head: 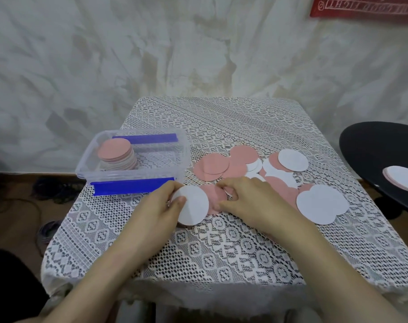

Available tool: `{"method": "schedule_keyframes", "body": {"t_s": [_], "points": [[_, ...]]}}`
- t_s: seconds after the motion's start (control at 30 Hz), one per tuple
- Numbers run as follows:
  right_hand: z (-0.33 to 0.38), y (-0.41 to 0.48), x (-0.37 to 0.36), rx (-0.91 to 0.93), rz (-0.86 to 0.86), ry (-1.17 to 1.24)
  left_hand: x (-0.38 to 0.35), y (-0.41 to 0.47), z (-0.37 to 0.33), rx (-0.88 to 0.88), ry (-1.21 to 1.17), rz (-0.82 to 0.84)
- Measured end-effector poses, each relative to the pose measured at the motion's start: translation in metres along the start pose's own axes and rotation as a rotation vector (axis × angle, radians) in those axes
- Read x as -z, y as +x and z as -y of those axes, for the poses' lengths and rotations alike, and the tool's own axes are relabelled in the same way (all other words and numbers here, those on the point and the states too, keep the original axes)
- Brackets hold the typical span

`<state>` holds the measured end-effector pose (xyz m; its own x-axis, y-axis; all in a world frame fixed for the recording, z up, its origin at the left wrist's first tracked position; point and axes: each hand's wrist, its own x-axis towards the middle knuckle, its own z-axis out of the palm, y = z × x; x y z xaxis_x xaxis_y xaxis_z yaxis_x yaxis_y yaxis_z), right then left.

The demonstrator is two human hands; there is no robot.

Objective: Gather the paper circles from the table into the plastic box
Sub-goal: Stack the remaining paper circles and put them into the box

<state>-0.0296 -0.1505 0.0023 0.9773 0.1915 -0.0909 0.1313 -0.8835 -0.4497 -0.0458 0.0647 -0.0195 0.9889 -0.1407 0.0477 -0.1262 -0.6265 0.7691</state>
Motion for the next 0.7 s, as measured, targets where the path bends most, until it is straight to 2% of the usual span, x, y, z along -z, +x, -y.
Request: {"method": "schedule_keyframes", "body": {"t_s": [0.23,0.37,0.4,0.47,0.53,0.7], "points": [[-0.013,0.007,-0.007,-0.057,-0.047,0.207,-0.002,0.001,0.0,0.011,0.014,-0.003],[-0.024,0.004,-0.003,-0.038,-0.191,0.131,-0.004,0.0,0.0,-0.003,0.003,-0.003],[-0.027,0.003,-0.002,-0.04,-0.202,0.181,-0.005,0.0,0.0,-0.013,-0.003,-0.003],[-0.031,0.002,0.002,-0.016,-0.167,0.393,-0.007,0.001,-0.001,-0.028,-0.026,-0.002],[-0.03,-0.004,0.003,0.043,-0.113,0.503,-0.01,0.001,-0.003,-0.036,-0.066,0.004],[-0.025,-0.02,-0.008,0.116,-0.033,0.408,-0.017,-0.005,-0.016,-0.08,-0.216,0.065]]}}
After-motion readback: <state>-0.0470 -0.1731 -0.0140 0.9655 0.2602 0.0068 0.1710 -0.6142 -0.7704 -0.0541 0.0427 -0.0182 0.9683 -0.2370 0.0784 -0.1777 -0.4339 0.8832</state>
